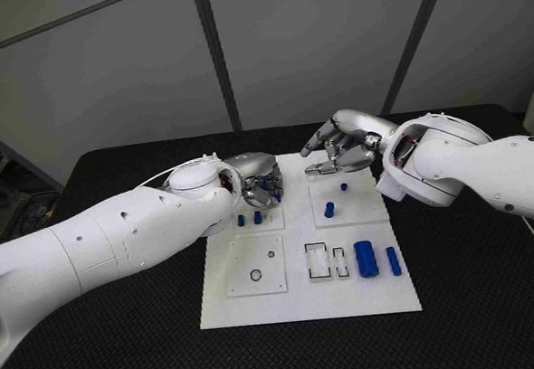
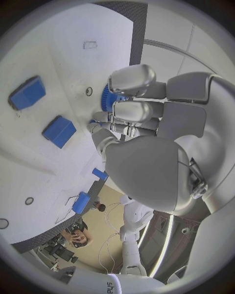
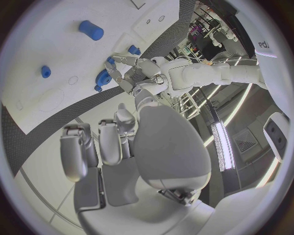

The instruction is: Assemble the parts on the task board

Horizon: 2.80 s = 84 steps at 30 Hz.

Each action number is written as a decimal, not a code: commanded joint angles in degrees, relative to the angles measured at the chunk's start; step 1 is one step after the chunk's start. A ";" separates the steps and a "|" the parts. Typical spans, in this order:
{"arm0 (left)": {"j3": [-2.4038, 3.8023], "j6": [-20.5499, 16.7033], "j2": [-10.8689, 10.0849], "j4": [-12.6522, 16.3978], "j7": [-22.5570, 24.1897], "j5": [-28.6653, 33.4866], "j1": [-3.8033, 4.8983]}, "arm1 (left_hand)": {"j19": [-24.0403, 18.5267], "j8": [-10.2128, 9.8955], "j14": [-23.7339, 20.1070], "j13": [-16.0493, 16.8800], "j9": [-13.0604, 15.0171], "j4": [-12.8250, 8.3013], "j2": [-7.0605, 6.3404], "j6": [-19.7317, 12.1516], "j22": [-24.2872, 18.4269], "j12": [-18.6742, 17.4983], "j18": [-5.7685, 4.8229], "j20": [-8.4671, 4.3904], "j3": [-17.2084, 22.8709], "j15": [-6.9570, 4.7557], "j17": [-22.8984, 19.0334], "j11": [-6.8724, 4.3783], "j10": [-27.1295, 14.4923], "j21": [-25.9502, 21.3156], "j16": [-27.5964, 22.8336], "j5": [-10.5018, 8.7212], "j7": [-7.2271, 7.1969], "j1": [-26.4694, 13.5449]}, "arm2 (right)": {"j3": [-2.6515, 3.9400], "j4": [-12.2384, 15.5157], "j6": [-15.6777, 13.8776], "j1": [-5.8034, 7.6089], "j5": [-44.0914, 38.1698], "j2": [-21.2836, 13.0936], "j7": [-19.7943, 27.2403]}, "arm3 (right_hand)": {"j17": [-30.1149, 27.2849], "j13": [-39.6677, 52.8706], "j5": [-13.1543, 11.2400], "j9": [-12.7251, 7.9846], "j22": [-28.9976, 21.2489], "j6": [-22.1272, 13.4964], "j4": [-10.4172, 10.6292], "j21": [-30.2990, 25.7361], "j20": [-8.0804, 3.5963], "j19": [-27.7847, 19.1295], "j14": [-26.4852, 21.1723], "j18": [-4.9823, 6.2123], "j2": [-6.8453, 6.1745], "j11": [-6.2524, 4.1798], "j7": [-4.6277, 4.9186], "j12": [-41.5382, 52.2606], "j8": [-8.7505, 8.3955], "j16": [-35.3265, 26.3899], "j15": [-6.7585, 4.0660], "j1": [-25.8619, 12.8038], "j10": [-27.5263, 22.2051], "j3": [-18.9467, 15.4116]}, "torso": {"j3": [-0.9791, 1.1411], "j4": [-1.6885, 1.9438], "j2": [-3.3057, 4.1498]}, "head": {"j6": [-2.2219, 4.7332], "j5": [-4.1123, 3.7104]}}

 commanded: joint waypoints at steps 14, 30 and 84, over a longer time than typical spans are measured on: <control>2.91 -3.19 -3.65 3.34 1.46 1.75 -0.58 | 0.18 -0.49 1.44 -0.54 -0.40 -0.99 0.61 0.51 0.28 -0.31 -2.38 0.05 -0.36 -0.03 -0.66 0.29 0.12 0.34 0.11 1.00 0.35 -1.16 | 0.04 -0.58 -0.47 0.10 -0.07 0.03 0.70 | 0.07 -0.08 0.33 -0.09 13.79 0.46 -0.02 -0.13 -0.32 5.22 2.17 -0.05 0.30 -0.07 0.11 -0.08 -0.16 -0.33 -0.45 0.05 -0.21 0.41 | -0.05 0.13 -0.14 | 1.00 -0.01; 6.18 -0.13 -9.46 7.75 -0.75 2.98 -1.04 | 0.16 -0.56 1.40 -0.65 -0.48 -0.97 0.57 0.74 0.35 -0.39 -2.39 0.09 -0.51 -0.01 -0.77 0.28 0.22 0.39 0.12 0.85 0.32 -1.59 | 0.03 -1.27 -0.31 0.09 -0.07 0.06 0.65 | 0.07 -0.08 0.33 -0.09 13.79 0.46 -0.02 -0.13 -0.32 5.22 2.17 -0.05 0.30 -0.07 0.11 -0.08 -0.16 -0.33 -0.45 0.05 -0.21 0.41 | -0.03 0.11 -0.07 | 1.43 0.69; 6.25 0.93 -10.38 6.78 -1.59 3.02 -3.47 | 0.09 -0.74 1.32 -0.81 -0.60 -1.06 0.48 0.86 0.39 -0.55 -2.37 0.11 -0.64 -0.03 -1.07 0.23 0.27 0.37 0.02 0.31 0.23 -1.91 | 0.03 -1.18 -0.09 0.09 -0.07 0.20 0.56 | 0.07 -0.08 0.33 -0.09 13.79 0.46 -0.02 -0.13 -0.32 5.22 2.17 -0.05 0.30 -0.07 0.11 -0.08 -0.16 -0.33 -0.45 0.05 -0.21 0.41 | 0.00 -0.02 0.03 | 0.89 0.83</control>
